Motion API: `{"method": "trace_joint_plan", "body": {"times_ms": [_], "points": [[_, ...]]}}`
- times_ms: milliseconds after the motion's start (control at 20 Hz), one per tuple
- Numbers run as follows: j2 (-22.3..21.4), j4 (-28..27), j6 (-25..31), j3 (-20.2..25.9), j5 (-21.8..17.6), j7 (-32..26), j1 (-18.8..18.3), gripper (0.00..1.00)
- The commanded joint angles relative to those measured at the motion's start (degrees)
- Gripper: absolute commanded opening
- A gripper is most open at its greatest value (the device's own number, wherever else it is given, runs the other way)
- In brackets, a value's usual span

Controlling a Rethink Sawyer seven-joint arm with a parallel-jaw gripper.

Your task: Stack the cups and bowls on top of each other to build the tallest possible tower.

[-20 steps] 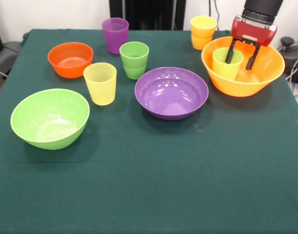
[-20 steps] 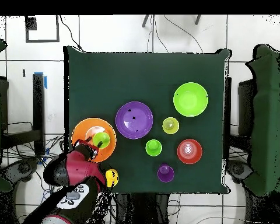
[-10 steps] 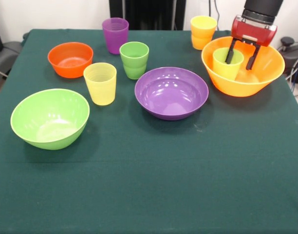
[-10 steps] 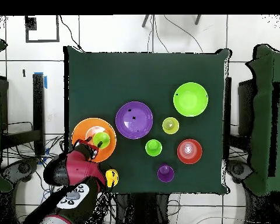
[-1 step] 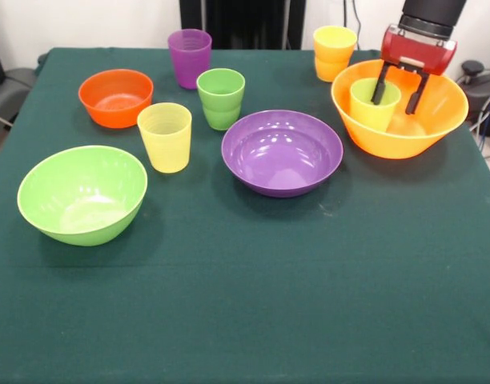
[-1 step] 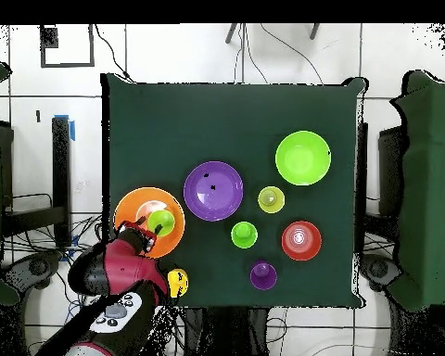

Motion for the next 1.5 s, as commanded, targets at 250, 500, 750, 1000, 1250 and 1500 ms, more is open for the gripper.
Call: {"method": "trace_joint_plan", "body": {"times_ms": [250,500,750,1000,1250,1500], "points": [[-5.45,-0.65,8.80,3.56,0.98,8.17,-0.71,1.00],[-6.27,-0.31,9.40,3.56,0.77,8.09,-0.79,1.00],[-6.94,-0.17,10.21,3.21,0.66,7.76,-0.82,1.00],[-8.00,0.14,11.68,2.63,0.42,7.32,-0.69,1.00],[-11.03,2.58,14.68,1.44,0.80,8.75,1.28,1.00],[-14.95,5.46,17.20,0.76,0.18,9.58,2.29,1.00]]}}
